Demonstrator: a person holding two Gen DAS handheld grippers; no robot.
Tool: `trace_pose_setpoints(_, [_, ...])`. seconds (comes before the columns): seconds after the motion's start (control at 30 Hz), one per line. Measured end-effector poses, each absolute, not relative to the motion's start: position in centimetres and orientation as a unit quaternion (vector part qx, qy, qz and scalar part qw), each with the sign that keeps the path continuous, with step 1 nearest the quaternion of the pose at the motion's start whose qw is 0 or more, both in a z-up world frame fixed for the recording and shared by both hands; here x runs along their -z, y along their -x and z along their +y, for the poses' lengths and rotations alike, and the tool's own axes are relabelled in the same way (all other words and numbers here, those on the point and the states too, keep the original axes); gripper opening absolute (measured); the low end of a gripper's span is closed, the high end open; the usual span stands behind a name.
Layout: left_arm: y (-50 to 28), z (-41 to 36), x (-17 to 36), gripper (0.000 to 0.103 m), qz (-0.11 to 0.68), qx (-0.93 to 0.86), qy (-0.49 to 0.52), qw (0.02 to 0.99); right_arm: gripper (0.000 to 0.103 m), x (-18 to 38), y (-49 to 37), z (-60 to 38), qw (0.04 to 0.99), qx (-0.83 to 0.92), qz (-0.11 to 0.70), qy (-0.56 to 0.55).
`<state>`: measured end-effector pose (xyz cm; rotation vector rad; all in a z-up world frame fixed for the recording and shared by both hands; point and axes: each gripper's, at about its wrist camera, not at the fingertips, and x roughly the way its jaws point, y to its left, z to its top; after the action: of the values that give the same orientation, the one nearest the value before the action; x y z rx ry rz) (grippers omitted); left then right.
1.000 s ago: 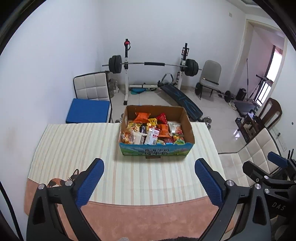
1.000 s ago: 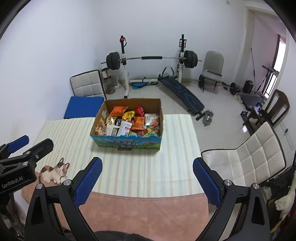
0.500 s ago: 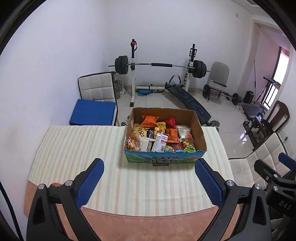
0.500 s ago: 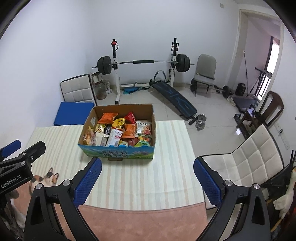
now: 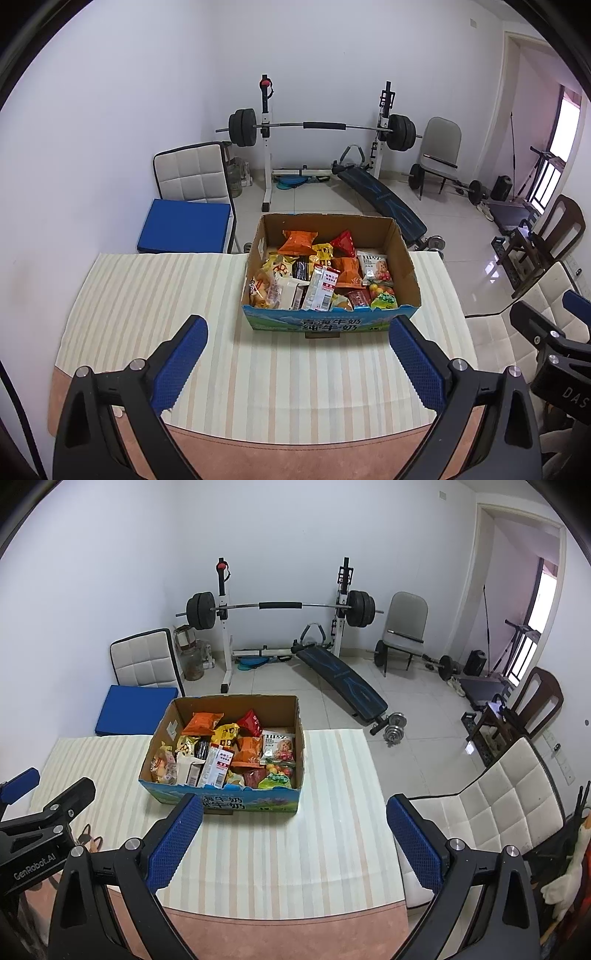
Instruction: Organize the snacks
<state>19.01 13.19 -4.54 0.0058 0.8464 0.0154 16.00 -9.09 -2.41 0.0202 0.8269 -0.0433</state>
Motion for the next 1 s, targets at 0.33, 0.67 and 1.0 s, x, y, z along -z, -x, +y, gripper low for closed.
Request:
trace_pose_setpoints(0.33, [-19.3, 13.1, 4.6, 0.101, 0.41, -0.012, -0.006, 0.912, 0.102, 2.9, -16.8, -9.0, 0.917, 0.019, 0.399, -0.007])
trace_pose_setpoints(0.67, [-19.5, 13.4, 4.3, 0.101, 0.404, -0.016, 0.003, 0.914, 0.102, 2.7, -17.1, -8.8, 0.918, 0.016, 0.396, -0.004])
trace_pose_setpoints(1.0, [-19.5, 13.4, 4.1, 0.101, 0.405, -0.016, 0.002, 0.914, 0.102, 2.7, -16.9, -8.9, 0.917, 0.017, 0.399, -0.008])
